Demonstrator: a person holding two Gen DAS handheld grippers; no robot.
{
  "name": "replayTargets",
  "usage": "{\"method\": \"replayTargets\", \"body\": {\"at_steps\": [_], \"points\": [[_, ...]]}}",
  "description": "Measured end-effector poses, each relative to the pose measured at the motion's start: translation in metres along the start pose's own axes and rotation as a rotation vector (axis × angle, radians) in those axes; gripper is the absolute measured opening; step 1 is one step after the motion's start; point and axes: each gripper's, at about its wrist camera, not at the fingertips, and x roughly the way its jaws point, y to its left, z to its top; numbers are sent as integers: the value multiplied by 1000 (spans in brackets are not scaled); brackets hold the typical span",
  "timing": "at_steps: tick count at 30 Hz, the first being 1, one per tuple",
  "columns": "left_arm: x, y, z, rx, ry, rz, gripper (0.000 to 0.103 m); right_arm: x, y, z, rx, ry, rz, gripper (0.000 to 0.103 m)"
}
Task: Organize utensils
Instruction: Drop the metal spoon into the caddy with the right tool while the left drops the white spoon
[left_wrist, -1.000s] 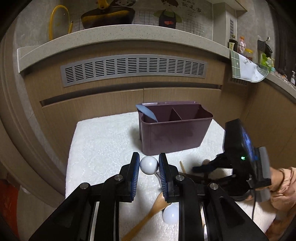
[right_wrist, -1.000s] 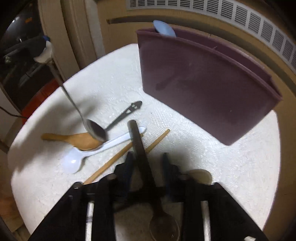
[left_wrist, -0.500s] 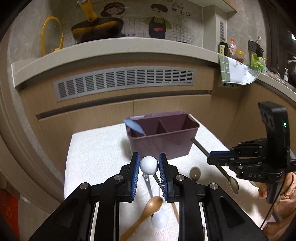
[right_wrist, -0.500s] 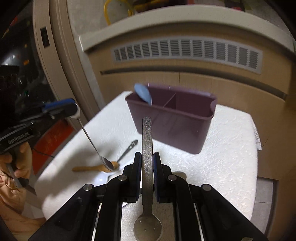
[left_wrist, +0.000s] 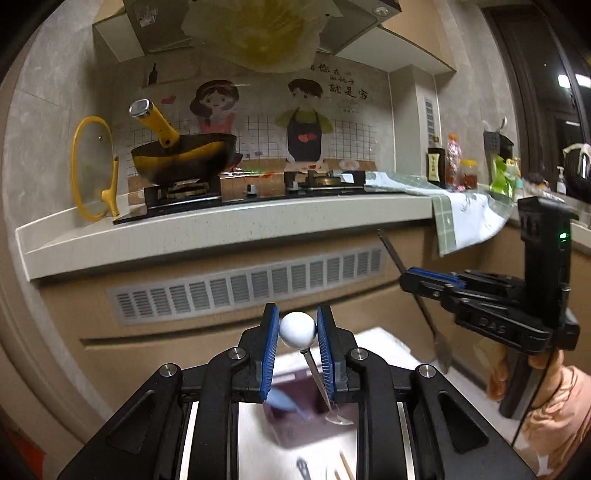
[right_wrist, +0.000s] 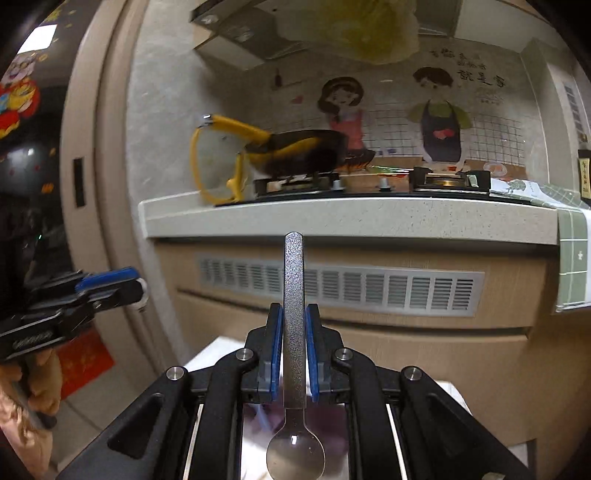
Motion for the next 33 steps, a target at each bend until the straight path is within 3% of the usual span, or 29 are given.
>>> {"method": "replayTargets", "body": {"at_steps": [8,14,16,18,22,23,25,27,30,33], "points": [[82,25,-21,-82,101,-63,22,78,-14,-35,56,35,-35,11],[117,23,-54,-106,178,-102,24,105,-25,-65,72,74,-44,11],[125,20,-63,-107,211,-116,30,107,-28,-74,85,102,-33,19],[129,19,-72,-112,236,-119,32,102,-30,-80,88,120,-38,39],[115,20,-86,-113,258,-101,36,79,-26,-85,71,148,-76,41],[109,21,-90,-114,263,-93,40,71,-24,-87,63,166,-89,46],[99,23,-100,-113,282,-79,51,60,-18,-91,54,196,-108,62],[87,23,-117,-103,312,-59,53,46,-10,-99,29,228,-134,82],[69,26,-147,-118,373,-52,53,31,3,-115,-26,283,-182,92],[55,28,-177,-137,445,-59,54,21,15,-137,-93,346,-218,95]]}}
